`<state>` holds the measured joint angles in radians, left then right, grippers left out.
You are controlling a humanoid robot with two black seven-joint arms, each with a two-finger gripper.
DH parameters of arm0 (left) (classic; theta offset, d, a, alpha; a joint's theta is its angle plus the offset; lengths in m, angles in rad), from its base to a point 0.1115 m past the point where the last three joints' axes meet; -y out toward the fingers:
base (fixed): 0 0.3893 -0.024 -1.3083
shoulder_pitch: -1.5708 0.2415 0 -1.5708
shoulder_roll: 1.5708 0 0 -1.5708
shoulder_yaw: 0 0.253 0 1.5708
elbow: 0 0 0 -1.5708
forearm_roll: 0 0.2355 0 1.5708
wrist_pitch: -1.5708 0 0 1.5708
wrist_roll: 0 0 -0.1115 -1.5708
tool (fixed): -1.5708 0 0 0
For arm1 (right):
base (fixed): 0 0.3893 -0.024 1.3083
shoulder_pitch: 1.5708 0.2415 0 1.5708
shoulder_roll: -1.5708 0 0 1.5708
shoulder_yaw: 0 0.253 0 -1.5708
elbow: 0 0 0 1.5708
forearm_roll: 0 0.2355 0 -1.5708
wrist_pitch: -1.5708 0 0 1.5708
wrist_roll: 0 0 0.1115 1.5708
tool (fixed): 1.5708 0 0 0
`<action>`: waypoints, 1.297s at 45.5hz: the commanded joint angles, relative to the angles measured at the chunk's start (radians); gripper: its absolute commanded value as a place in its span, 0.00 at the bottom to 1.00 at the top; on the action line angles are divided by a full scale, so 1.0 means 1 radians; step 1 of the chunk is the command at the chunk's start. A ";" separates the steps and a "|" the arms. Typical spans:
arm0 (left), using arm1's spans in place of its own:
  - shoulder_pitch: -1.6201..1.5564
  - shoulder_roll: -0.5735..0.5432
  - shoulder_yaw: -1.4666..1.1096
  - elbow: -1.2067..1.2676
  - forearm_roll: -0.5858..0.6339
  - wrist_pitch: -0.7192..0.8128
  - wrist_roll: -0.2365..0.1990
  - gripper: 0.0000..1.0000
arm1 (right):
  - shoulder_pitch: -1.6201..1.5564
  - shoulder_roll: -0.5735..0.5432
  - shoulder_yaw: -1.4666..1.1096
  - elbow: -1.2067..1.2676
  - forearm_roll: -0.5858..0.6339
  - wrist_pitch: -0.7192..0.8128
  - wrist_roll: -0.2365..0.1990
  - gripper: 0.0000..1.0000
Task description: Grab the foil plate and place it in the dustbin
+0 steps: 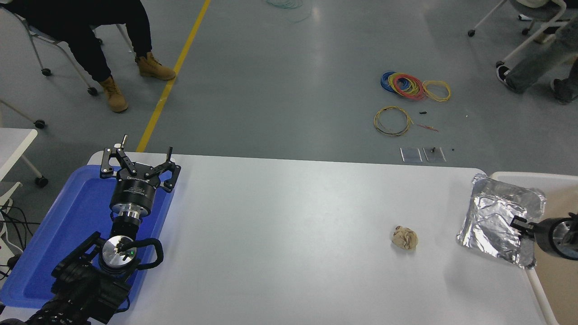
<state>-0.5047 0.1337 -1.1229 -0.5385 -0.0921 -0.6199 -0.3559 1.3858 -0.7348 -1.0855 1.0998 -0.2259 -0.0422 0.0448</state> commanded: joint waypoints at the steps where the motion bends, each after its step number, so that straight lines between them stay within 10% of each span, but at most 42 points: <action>1: 0.000 0.000 0.000 0.000 0.000 0.000 0.000 1.00 | 0.226 -0.054 -0.117 0.114 -0.044 0.076 0.000 0.00; 59: 0.000 0.001 0.000 0.000 0.000 0.000 0.000 1.00 | 0.863 -0.052 -0.396 0.261 -0.058 0.361 -0.002 0.00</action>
<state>-0.5047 0.1347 -1.1229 -0.5385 -0.0921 -0.6198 -0.3559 2.2115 -0.7872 -1.4649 1.3584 -0.2819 0.2996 0.0432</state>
